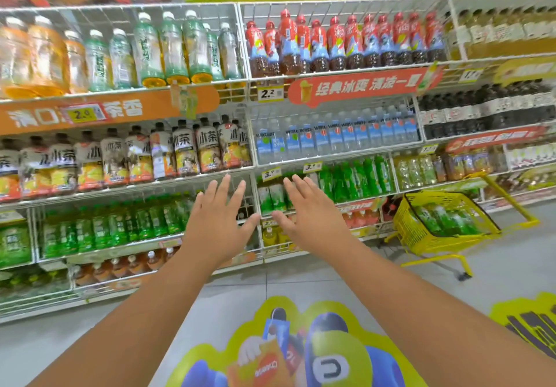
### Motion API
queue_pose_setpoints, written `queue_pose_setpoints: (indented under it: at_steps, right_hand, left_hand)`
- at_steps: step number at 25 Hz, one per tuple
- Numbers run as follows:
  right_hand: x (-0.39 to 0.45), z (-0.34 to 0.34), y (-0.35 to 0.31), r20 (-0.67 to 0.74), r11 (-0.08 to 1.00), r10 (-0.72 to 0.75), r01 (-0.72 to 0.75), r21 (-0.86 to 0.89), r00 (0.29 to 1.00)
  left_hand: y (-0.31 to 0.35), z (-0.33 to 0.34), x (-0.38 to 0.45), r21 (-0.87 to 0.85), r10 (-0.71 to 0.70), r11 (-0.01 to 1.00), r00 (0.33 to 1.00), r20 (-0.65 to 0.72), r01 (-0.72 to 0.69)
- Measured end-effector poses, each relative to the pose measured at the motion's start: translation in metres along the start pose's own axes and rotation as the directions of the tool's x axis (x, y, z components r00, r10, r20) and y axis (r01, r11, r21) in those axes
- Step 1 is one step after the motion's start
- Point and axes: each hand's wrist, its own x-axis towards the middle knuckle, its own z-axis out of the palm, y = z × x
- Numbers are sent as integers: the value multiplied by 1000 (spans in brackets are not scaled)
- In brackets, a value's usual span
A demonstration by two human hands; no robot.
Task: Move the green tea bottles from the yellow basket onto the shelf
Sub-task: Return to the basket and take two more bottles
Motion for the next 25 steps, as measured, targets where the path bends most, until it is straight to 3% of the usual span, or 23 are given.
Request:
queue_pose_setpoints:
  at_steps: [14, 25]
  right_hand:
    - [-175, -101, 266, -71, 985, 171, -172, -19, 983]
    - [-171, -122, 492, -130, 872, 477, -487, -53, 869]
  left_hand:
    - [329, 6, 3, -16, 188, 982, 982, 7, -188]
    - [530, 54, 153, -113, 466, 879, 885, -8, -464]
